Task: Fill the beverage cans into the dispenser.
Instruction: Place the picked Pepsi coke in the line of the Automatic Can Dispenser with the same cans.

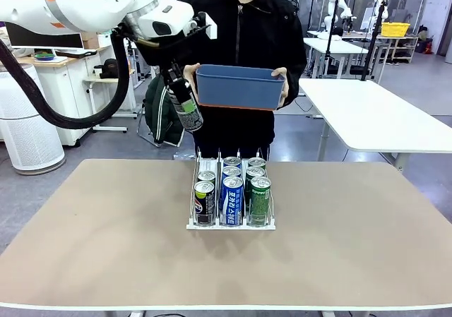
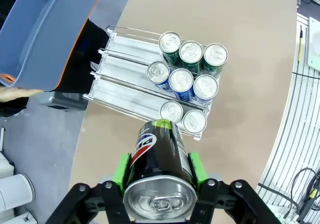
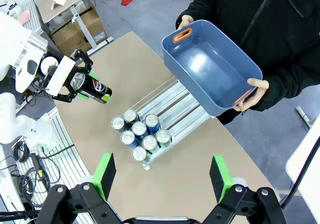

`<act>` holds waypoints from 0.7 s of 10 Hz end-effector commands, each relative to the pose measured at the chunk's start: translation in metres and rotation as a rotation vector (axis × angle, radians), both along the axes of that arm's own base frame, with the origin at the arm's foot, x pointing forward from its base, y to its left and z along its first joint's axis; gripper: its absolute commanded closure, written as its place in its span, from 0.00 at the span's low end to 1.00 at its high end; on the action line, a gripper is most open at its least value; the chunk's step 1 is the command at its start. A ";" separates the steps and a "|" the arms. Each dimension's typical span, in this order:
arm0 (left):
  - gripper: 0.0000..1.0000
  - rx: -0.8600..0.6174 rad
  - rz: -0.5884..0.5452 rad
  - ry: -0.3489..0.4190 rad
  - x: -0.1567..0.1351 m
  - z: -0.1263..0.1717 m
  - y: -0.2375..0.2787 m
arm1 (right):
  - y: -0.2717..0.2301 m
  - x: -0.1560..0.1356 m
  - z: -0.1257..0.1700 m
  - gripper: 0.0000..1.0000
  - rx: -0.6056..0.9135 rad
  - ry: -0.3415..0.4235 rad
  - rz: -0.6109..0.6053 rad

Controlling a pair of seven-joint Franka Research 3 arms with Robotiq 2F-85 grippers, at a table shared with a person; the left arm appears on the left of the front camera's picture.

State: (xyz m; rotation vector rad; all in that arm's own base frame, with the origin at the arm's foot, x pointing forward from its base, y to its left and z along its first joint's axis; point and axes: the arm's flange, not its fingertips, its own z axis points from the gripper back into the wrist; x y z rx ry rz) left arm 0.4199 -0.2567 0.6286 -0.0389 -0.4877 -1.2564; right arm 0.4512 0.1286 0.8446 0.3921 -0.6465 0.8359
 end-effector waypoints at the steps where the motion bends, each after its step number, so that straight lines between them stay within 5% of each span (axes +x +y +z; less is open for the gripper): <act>1: 0.42 0.000 0.014 0.001 -0.004 -0.001 -0.003 | 0.000 -0.001 0.001 0.00 -0.001 0.001 0.002; 7: 0.42 0.019 0.030 0.028 -0.032 -0.029 -0.044 | 0.000 -0.001 0.001 0.00 -0.001 0.001 0.002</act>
